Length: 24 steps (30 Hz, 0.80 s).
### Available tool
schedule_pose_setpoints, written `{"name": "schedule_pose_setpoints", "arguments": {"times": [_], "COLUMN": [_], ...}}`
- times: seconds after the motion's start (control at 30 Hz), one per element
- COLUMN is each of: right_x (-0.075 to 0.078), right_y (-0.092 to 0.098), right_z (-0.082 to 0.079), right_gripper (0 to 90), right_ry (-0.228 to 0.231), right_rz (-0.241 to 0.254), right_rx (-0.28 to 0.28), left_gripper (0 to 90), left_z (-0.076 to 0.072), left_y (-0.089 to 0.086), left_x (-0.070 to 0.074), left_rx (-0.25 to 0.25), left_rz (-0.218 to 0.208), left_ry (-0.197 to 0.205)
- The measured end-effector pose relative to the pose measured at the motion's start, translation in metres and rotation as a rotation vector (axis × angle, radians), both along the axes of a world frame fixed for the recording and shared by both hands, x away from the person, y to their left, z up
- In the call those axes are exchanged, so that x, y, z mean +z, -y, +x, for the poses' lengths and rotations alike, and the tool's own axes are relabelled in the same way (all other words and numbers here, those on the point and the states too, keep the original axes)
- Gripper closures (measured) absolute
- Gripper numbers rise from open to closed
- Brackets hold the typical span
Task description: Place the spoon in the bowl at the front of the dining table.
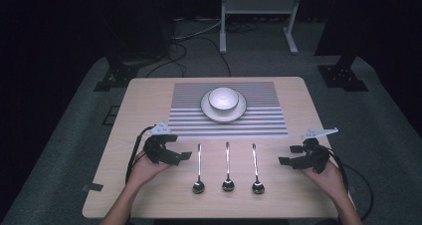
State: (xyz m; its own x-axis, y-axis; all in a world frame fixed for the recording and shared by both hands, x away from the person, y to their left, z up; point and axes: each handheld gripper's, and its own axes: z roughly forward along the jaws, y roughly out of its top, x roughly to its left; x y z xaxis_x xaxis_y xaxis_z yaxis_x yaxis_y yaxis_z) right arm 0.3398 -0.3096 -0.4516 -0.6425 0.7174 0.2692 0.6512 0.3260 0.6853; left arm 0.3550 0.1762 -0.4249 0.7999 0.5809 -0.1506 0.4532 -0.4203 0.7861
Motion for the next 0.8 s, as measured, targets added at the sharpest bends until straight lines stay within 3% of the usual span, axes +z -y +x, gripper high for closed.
{"name": "schedule_pose_setpoints", "arguments": {"times": [0.8], "right_x": [0.0], "right_y": [0.0], "right_z": [-0.001], "right_gripper": [17.7], "right_ry": [0.002], "right_rz": [-0.017], "right_rx": [0.002], "left_gripper": [6.1], "left_z": [-0.019], "left_y": [0.068], "left_x": [-0.001], "left_rx": [-0.196], "left_rz": [0.046], "left_ry": [0.003]}}
